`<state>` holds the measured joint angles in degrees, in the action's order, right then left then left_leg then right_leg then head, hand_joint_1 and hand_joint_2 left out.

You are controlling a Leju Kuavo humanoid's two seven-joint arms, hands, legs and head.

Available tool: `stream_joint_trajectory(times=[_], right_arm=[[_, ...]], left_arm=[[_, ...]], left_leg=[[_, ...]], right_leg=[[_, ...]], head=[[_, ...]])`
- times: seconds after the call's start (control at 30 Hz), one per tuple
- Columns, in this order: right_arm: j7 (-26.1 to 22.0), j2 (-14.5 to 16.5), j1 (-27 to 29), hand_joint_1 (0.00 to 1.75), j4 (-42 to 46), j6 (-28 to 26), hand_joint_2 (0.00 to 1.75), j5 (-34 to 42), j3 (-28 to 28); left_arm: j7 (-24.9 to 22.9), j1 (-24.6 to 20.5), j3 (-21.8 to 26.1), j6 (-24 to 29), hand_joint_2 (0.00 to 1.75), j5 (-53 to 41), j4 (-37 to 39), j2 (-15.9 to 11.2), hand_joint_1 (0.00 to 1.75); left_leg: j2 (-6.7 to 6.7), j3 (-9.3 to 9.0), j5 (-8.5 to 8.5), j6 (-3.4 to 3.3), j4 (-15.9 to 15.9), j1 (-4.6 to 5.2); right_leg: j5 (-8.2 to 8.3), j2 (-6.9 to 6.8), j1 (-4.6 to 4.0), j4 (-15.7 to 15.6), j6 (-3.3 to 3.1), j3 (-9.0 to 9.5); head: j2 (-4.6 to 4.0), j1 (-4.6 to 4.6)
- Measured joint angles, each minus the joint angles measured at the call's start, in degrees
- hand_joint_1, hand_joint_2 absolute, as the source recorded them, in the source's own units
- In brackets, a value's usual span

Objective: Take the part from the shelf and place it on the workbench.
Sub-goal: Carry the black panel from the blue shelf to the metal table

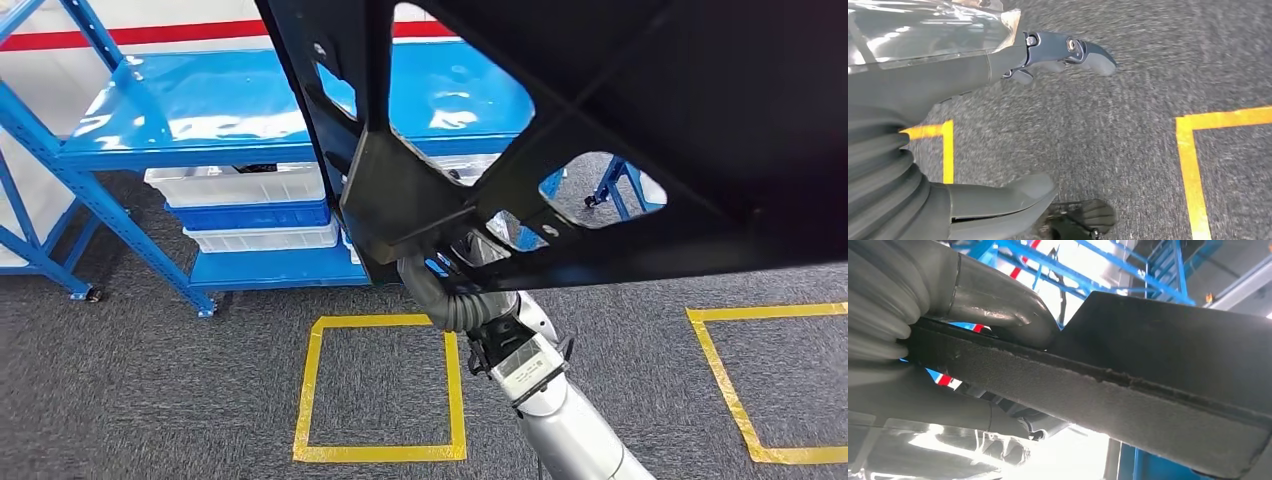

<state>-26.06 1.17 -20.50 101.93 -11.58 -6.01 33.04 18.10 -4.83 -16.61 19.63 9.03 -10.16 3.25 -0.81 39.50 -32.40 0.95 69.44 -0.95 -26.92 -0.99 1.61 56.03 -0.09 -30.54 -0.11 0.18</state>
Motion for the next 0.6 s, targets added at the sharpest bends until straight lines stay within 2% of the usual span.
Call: stream_joint_trajectory(times=[0.03, 0.07, 0.1, 0.17, 0.2, 0.23, 0.27, 0.33, 0.37, 0.4, 0.43, 0.47, 0.53, 0.57, 0.6], right_arm=[[0.0, 0.0, 0.0, 1.75, -0.1, 0.1, 1.75, 0.0, 0.0], [0.0, 0.0, 0.0, 1.75, -0.3, 0.2, 1.75, 0.1, 0.0], [0.0, 0.0, -0.1, 1.75, -0.4, 0.3, 1.75, 0.2, 0.0], [0.0, 0.0, -0.4, 1.75, -0.7, 0.3, 1.75, 0.3, 0.0], [0.1, 0.0, -0.7, 1.75, -0.8, 0.3, 1.75, 0.4, -0.1], [0.1, 0.0, -0.9, 1.75, -0.8, 0.3, 1.75, 0.4, -0.2], [0.2, 0.0, -1.0, 1.75, -0.8, 0.3, 1.75, 0.5, -0.3], [0.2, 0.0, -1.0, 1.75, -0.8, 0.3, 1.75, 0.5, -0.7], [0.2, -0.1, -0.9, 1.75, -0.8, 0.2, 1.75, 0.5, -1.1], [0.2, -0.1, -0.7, 1.75, -0.8, 0.1, 1.75, 0.4, -1.5], [0.1, -0.2, -0.4, 1.75, -0.8, 0.0, 1.75, 0.3, -1.9], [-0.1, -0.3, 0.0, 1.75, -0.8, -0.2, 1.75, 0.0, -2.4], [-0.6, -0.7, 1.3, 1.75, -0.8, -0.5, 1.75, -0.6, -3.4], [-0.9, -0.9, 1.9, 1.75, -0.8, -0.6, 1.75, -0.9, -3.7], [-1.1, -1.1, 2.3, 1.75, -0.8, -0.6, 1.75, -1.1, -4.0]], left_arm=[[0.1, 0.0, 0.0, -0.2, 1.75, 0.2, 0.0, 0.0, 0.00], [0.2, 0.0, 0.0, -0.3, 1.75, 0.4, 0.0, 0.0, 0.00], [0.3, 0.0, 0.0, -0.5, 1.75, 0.5, 0.0, 0.0, 0.00], [0.4, -0.1, 0.0, -0.6, 1.75, 0.6, -0.1, -0.1, 0.00], [0.5, -0.2, 0.0, -0.6, 1.75, 0.6, -0.1, -0.1, 0.00], [0.5, -0.3, 0.1, -0.7, 1.75, 0.6, -0.2, -0.1, 0.00], [0.6, -0.4, 0.1, -0.7, 1.75, 0.6, -0.3, -0.1, 0.00], [0.8, -0.4, 0.1, -0.8, 1.75, 0.6, -0.3, -0.2, 0.00], [0.9, -0.4, 0.1, -0.9, 1.75, 0.6, -0.3, -0.1, 0.00], [1.0, -0.5, 0.1, -1.0, 1.75, 0.6, -0.3, -0.1, 0.00], [1.0, -0.5, 0.1, -1.0, 1.75, 0.6, -0.3, -0.1, 0.00], [1.0, -0.6, 0.1, -1.1, 1.75, 0.7, -0.3, 0.0, 0.00], [1.1, -0.6, 0.1, -1.3, 1.75, 0.8, -0.3, -0.1, 0.00], [1.1, -0.5, 0.1, -1.4, 1.75, 0.9, -0.3, 0.0, 0.00], [1.1, -0.4, 0.2, -1.5, 1.75, 1.0, -0.3, 0.0, 0.00]], left_leg=[[0.28, 1.03, -1.02, 0.27, 2.9, -0.17], [0.47, 1.09, -0.91, 0.49, 3.8, -0.35], [0.72, -0.08, 0.28, 0.69, 2.3, -0.57], [2.16, -4.92, 3.38, 1.11, -5.3, -0.88], [2.89, -6.93, 4.41, 0.96, -8.7, -0.78], [3.44, -8.07, 4.81, 0.65, -10.9, -0.60], [3.61, -8.26, 4.69, 0.17, -11.7, -0.32], [2.81, -7.68, 5.13, -1.09, -12.0, -0.05], [2.44, -7.51, 5.46, -1.72, -12.2, 0.00], [2.06, -7.31, 5.89, -2.37, -12.5, 0.00], [1.68, -7.10, 6.32, -2.96, -12.7, -0.03], [1.23, -6.76, 6.63, -3.32, -12.8, 0.08], [0.08, -6.07, 7.18, -3.68, -12.7, 0.31], [-0.56, -5.78, 7.44, -3.72, -12.7, 0.46], [-1.19, -5.57, 7.66, -3.68, -12.7, 0.60]], right_leg=[[0.16, -0.60, -0.08, 0.1, -0.04, -0.32], [0.27, -1.17, -0.08, 0.2, -0.02, -0.60], [0.35, -1.67, -0.03, 0.4, 0.04, -0.83], [0.40, -2.54, 0.01, 0.8, 0.20, -1.18], [0.48, -2.87, -0.10, 1.0, 0.43, -1.36], [0.58, -3.18, -0.28, 1.1, 0.71, -1.48], [0.74, -3.49, -0.46, 1.1, 1.06, -1.59], [1.01, -4.04, -0.67, 1.1, 1.86, -1.73], [0.72, -3.75, -0.64, 1.4, 2.13, -2.02], [-0.17, -2.96, -0.61, 2.6, 2.14, -2.65], [-1.63, -1.86, -0.57, 5.0, 1.93, -3.74], [-3.55, -0.71, -0.46, 8.6, 1.51, -5.28], [-6.72, 0.46, -0.56, 16.2, 1.08, -8.33], [-7.25, 0.65, -0.63, 17.9, 1.19, -8.82], [-6.74, 0.80, -0.70, 16.8, 1.46, -7.96]], head=[[0.00, 0.01], [0.00, 0.00], [0.00, -0.01], [0.00, -0.01], [0.00, -0.05], [0.00, -0.02], [0.01, -0.01], [0.01, 0.10], [0.01, 0.13], [0.00, 0.16], [0.00, 0.22], [0.00, 0.28], [0.00, 0.37], [0.00, 0.37], [0.00, 0.38]])
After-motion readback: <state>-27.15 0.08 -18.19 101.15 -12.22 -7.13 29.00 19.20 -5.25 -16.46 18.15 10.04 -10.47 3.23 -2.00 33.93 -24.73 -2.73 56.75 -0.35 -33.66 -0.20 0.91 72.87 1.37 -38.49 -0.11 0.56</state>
